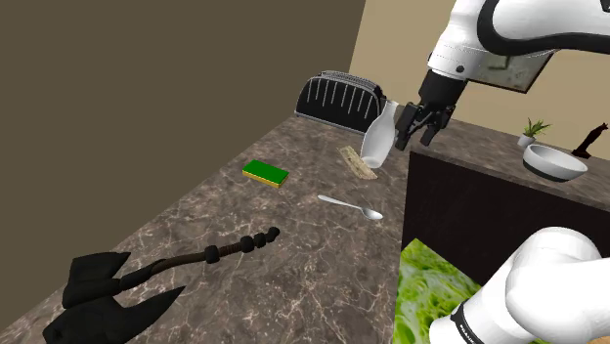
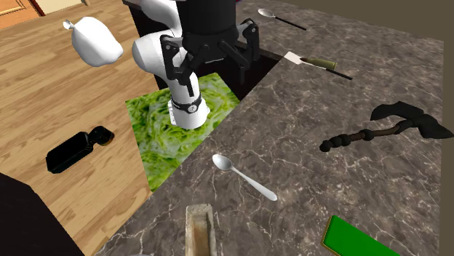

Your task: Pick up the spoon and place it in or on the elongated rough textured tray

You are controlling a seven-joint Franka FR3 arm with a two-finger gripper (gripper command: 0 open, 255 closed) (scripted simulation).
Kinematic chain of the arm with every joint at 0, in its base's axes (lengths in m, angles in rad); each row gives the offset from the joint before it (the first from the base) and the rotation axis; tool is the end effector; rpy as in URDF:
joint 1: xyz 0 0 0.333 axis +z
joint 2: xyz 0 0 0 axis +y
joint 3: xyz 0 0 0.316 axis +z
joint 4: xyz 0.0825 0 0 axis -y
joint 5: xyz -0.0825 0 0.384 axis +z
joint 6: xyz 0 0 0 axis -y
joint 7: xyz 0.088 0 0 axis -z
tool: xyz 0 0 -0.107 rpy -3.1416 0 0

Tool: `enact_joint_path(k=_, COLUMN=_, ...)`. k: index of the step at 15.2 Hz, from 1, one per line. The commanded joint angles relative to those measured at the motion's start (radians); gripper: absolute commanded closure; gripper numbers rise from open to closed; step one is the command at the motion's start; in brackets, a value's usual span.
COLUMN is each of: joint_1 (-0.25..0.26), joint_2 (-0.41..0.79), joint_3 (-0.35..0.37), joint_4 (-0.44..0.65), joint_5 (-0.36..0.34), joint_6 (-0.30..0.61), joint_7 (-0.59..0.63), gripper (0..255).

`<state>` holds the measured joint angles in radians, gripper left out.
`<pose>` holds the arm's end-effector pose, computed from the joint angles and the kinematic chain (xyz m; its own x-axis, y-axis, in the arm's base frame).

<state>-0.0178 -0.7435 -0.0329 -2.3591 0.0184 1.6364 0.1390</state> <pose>0.3240 -0.0173 0.5814 0.9833 -0.1816 0.0147 -0.1808 -0.9826 -0.0431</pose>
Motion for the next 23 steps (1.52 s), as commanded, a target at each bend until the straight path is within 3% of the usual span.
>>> enact_joint_path(k=1, joint_1=0.000, joint_2=0.000, joint_3=0.000, joint_4=0.000, joint_5=0.000, joint_6=0.000, joint_7=0.000, gripper=0)
enact_joint_path(k=10, joint_1=0.074, joint_2=0.065, joint_3=-0.083, joint_4=-0.265, joint_5=0.019, joint_6=0.425, joint_7=-0.235, gripper=0)
enact_joint_path(k=18, joint_1=0.199, joint_2=0.293, joint_3=-0.189, joint_4=-0.371, joint_5=0.110, joint_6=0.832, joint_7=-0.503, gripper=0)
enact_joint_path(k=23, joint_1=0.223, joint_2=0.355, joint_3=-0.200, joint_4=-0.384, joint_5=0.139, joint_6=0.908, joint_7=-0.527, gripper=0)
